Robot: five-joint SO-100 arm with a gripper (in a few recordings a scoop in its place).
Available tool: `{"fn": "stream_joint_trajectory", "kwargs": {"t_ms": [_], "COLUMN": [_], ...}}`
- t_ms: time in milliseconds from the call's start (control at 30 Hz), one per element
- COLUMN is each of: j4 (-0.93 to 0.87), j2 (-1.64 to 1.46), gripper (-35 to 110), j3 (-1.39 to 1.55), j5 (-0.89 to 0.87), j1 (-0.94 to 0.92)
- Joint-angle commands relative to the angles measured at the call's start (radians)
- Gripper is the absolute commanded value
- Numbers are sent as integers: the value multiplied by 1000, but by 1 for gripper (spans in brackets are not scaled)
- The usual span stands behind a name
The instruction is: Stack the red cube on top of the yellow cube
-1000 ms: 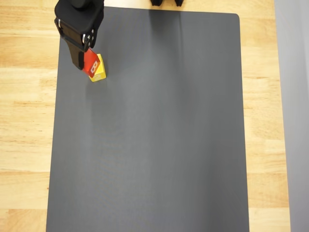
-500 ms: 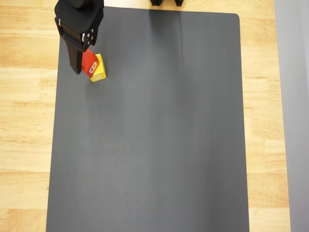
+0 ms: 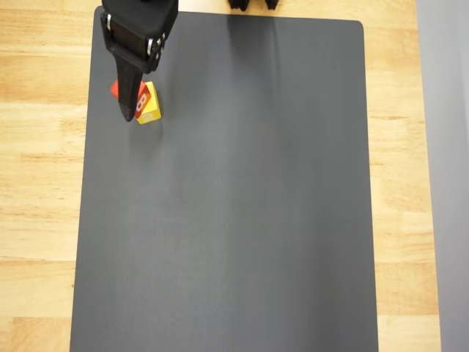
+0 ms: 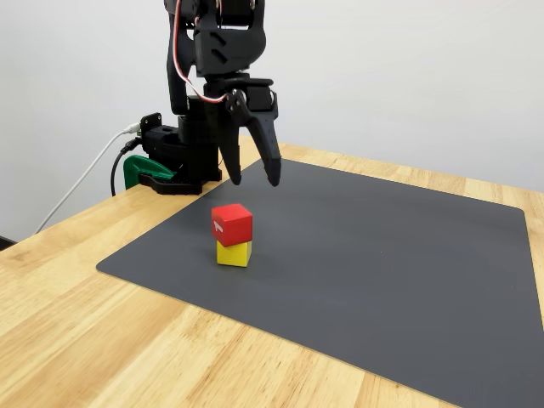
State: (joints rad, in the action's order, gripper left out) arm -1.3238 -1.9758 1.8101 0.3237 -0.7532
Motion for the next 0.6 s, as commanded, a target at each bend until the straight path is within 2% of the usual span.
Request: {"fn": "stream_joint_trajectory", "kwargs": {"t_ms": [0,67,367,567], "j4": [-3,5,83,158], "j2": [-63,-66,-166,-293], "gripper": [7,0,0,0], "j3": [17,17,104,244], "j5": [-26,-35,-126,-123], "j1": [34,77,304,459]}}
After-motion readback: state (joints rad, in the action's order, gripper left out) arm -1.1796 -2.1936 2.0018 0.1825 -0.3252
